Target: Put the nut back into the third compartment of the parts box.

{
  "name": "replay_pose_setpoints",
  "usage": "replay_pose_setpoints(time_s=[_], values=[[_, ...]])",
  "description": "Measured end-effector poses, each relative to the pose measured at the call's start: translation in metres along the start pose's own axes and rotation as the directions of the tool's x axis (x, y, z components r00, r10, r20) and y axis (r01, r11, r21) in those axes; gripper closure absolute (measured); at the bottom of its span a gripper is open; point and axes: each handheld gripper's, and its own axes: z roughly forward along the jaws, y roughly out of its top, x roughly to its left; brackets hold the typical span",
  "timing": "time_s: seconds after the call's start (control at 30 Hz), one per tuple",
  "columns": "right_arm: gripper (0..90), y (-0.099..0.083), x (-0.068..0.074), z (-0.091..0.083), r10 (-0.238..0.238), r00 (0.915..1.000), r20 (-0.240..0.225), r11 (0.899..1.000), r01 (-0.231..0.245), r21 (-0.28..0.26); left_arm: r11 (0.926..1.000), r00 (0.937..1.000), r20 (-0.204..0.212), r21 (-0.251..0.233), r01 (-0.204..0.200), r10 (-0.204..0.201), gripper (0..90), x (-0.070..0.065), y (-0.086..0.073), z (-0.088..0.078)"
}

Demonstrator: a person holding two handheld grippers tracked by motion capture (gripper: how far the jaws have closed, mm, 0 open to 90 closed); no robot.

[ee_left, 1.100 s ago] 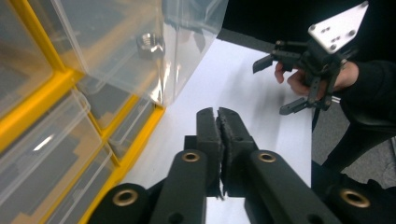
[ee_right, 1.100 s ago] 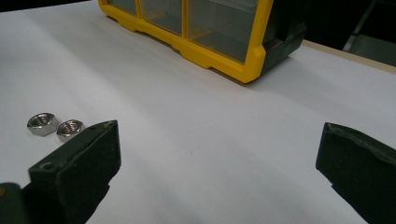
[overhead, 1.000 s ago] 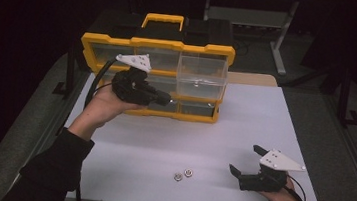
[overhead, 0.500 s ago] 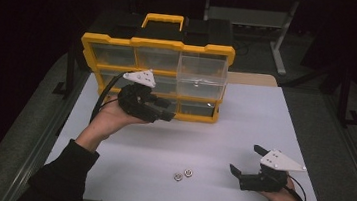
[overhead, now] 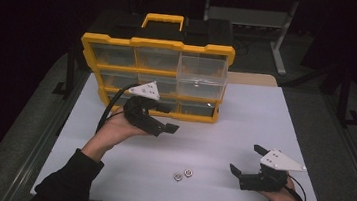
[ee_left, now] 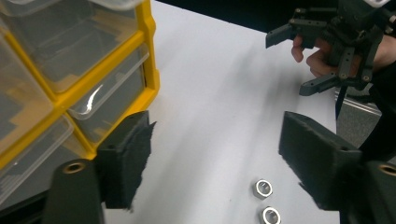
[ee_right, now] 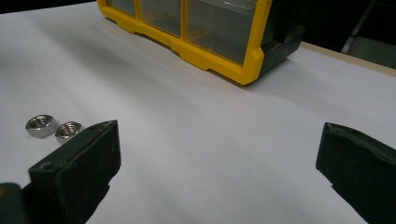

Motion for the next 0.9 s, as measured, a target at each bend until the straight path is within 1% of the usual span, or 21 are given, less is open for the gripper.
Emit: replay_pose_setpoints(time_s=[0.03, 0.1, 0.13, 0.2, 0.27, 0.33, 0.4, 0.43, 0.47, 0.6, 0.73, 0.77, 0.87, 0.9], values=[[0.0, 0.000, 0.000, 0.000, 0.000, 1.0000, 0.000, 1.000, 0.000, 0.001, 1.0000, 1.0000, 0.000, -0.004, 0.001, -0.001, 21.5, -0.001, -0.002, 0.002], [0.0, 0.000, 0.000, 0.000, 0.002, 1.0000, 0.000, 1.000, -0.002, 0.004, 0.9999, 0.9999, -0.008, 0.013, -0.011, 0.011, 18.0, -0.002, -0.004, 0.004], [0.0, 0.000, 0.000, 0.000, -0.001, 1.0000, 0.000, 1.000, 0.001, 0.004, 0.9996, 0.9997, -0.011, 0.019, -0.022, 0.023, 17.2, -0.003, -0.005, 0.005], [0.0, -0.001, 0.000, 0.000, -0.001, 1.0000, 0.002, 1.000, 0.001, 0.006, 0.9994, 0.9994, -0.015, 0.018, -0.029, 0.029, 15.8, -0.005, -0.008, 0.008], [0.0, -0.001, 0.000, 0.000, -0.001, 1.0000, 0.002, 1.000, 0.001, 0.007, 0.9998, 0.9998, -0.006, 0.005, -0.019, 0.019, 14.6, -0.007, -0.012, 0.011], [0.0, -0.001, 0.000, 0.000, -0.003, 1.0000, 0.003, 1.000, 0.003, 0.007, 0.9996, 0.9996, -0.011, 0.017, -0.025, 0.025, 13.5, -0.007, -0.015, 0.014], [0.0, -0.001, -0.001, 0.001, -0.013, 0.9999, 0.004, 1.000, 0.013, 0.004, 0.9995, 0.9997, -0.002, 0.018, -0.026, 0.026, 13.0, -0.009, -0.019, 0.017], [0.0, -0.001, 0.001, 0.000, 0.009, 1.0000, 0.002, 1.000, -0.009, 0.016, 0.9994, 0.9997, -0.001, 0.022, -0.026, 0.026, 11.9, -0.011, -0.020, 0.019], [0.0, -0.001, 0.000, 0.000, -0.002, 1.0000, 0.003, 1.000, 0.002, 0.008, 0.9994, 0.9996, 0.000, 0.021, -0.029, 0.029, 10.7, -0.011, -0.022, 0.021], [0.0, -0.001, 0.000, 0.000, -0.001, 1.0000, 0.004, 1.000, 0.001, 0.008, 0.9995, 0.9994, 0.014, 0.012, -0.030, 0.030, 10.7, -0.015, -0.028, 0.028], [0.0, -0.001, 0.000, 0.000, 0.003, 1.0000, 0.004, 1.000, -0.003, 0.009, 0.9991, 0.9989, 0.027, 0.014, -0.040, 0.040, 10.9, -0.019, -0.034, 0.037], [0.0, -0.001, 0.000, 0.000, -0.007, 1.0000, 0.005, 1.000, 0.007, 0.012, 0.9991, 0.9986, 0.034, 0.012, -0.040, 0.040, 11.1, -0.020, -0.036, 0.040], [0.0, -0.001, 0.000, 0.000, -0.002, 1.0000, 0.003, 1.000, 0.002, 0.010, 0.9986, 0.9977, 0.049, 0.023, -0.047, 0.046, 11.3, -0.024, -0.041, 0.048], [0.0, -0.001, 0.000, 0.000, -0.002, 1.0000, 0.002, 1.000, 0.002, 0.011, 0.9980, 0.9972, 0.051, 0.027, -0.056, 0.055, 11.5, -0.024, -0.042, 0.049]])
